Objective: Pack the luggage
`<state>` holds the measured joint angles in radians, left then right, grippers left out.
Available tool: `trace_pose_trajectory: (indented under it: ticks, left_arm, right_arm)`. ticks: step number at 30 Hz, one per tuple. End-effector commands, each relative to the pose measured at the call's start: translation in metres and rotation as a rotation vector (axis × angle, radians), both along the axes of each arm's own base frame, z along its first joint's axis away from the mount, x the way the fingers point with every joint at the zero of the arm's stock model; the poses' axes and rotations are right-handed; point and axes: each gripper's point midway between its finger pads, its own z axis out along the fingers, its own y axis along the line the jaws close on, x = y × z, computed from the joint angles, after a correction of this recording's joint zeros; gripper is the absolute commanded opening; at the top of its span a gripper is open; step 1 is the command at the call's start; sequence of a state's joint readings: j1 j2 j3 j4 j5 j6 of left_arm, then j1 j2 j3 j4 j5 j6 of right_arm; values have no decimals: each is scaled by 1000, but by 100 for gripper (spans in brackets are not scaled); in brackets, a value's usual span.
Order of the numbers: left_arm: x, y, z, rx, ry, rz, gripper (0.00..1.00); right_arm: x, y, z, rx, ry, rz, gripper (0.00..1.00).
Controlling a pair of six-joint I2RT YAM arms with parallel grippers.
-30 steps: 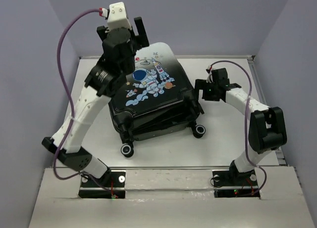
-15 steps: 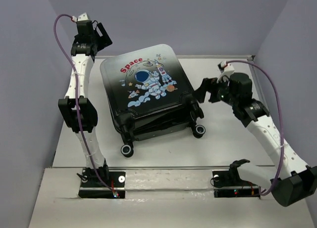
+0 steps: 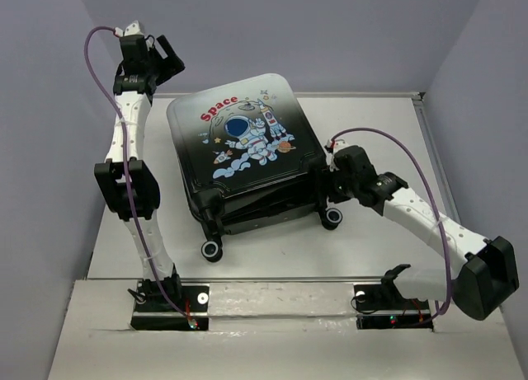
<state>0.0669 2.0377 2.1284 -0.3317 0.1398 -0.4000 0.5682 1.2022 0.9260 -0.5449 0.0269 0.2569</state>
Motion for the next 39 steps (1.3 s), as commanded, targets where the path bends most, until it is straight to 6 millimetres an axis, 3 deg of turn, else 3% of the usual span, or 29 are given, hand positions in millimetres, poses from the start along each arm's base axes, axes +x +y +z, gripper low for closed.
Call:
trace_pose_trajectory:
  ticks: [1,2,4,5,11,14,15,16,17,20,22,23,26,27,28,30,32,33,35,36,37,39]
  left_arm:
    - [-2,-5,4,-14,-33,-39,97]
    - [-2,-3,1,-17,-26,-39,97]
    - [-4,0,3,-17,-30,-36,97]
    - [-5,1,4,-23,-33,-34,97]
    - [-9,7,7,-25,-42,-22,97]
    - [-10,5,6,-29,-39,-27,97]
    - [-11,6,5,-26,-37,-25,97]
    - [-11,6,3,-23,-34,-26,97]
    - [-11,6,2,-21,-31,-25,97]
    - [-10,7,-4,-15,-22,-23,97]
    - [-7,7,-8,-19,-17,-28,97]
    - [-6,7,-10,-20,-14,-33,97]
    - [1,6,-12,-12,-13,-39,97]
    - [5,7,-13,-7,-14,-39,97]
    - [6,8,-7,-2,-24,-41,97]
    - [14,8,-13,0,-22,-51,97]
    - [19,-1,-11,-13,-44,-101,97]
    - [23,-4,-5,-15,-72,-117,97]
    - [31,-8,-14,-26,-67,-147,97]
    - [34,-10,-7,-21,-85,-160,97]
    - [39,-12,-18,-25,-71,-174,97]
    - [43,-18,-17,-33,-84,-216,96]
  right_arm:
    - [35,-6,51,-28,-191,-99,42]
    - [38,-3,68,-17,-225,-97,35]
    - [37,-9,81,-46,-249,-115,17]
    - [37,-12,103,-26,-288,-131,14]
    - [9,-19,156,56,-365,-105,8]
    - [-5,-23,143,55,-306,-100,8]
    - [-11,-23,121,46,-249,-104,8]
    - [-13,-21,122,66,-244,-104,8]
    - [-21,-23,98,50,-192,-103,8]
    - [-33,-27,62,48,-118,-129,8]
    - [-35,-34,56,41,-112,-164,9]
    - [-36,-36,59,44,-118,-175,11]
    - [-40,-39,78,70,-155,-174,57]
    - [-40,-40,92,77,-174,-165,82]
    - [-40,-39,99,81,-183,-155,89]
    - [-41,-34,123,112,-212,-119,90]
    - [-45,-24,132,150,-208,-66,91]
    - [-46,-19,136,166,-205,-44,89]
    - [-57,2,136,207,-168,47,85]
    - [-59,8,134,215,-161,69,73]
    - [-61,14,125,209,-135,80,54]
    - [-73,36,115,211,-105,150,16]
